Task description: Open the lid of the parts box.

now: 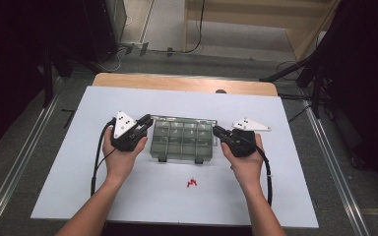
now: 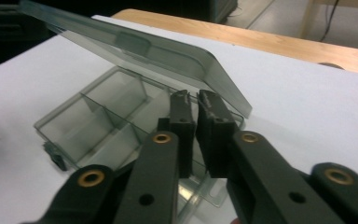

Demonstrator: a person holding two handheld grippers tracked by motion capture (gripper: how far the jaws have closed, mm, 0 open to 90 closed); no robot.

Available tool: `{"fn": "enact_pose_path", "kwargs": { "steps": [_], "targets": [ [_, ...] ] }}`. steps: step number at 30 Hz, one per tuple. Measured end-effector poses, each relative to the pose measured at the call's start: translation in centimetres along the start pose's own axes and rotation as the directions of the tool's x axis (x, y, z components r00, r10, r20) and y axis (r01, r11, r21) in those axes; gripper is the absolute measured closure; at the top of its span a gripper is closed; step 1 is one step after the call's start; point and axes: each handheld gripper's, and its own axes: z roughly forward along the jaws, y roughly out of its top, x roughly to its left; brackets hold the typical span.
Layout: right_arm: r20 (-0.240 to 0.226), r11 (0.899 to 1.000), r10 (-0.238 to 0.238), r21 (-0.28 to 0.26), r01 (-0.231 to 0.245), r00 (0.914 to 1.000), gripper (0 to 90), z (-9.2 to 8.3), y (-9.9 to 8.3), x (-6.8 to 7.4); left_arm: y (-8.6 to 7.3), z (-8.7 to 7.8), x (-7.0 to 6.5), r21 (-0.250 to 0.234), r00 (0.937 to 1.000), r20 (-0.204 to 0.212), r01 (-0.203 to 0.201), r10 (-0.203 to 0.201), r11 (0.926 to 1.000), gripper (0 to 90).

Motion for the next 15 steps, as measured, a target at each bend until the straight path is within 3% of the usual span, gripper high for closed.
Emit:
{"fn": "enact_pose_path", "kwargs": {
  "steps": [5, 15],
  "targets": [
    [0.052, 1.000, 0.011, 0.006, -0.011, 0.9986, 72.1, 0.8, -0.3, -0.4, 0.0, 0.1, 0.0, -0.005, 0.9999, 0.002, 0.011, -0.011, 0.9999, 79.1],
    [0.063, 0.999, -0.016, -0.044, 0.018, 0.9979, 72.6, 1.8, -0.5, -1.0, 0.0, 0.2, 0.1, -0.001, 0.9999, 0.009, 0.013, -0.013, 0.9999, 79.1]
  ]
}}
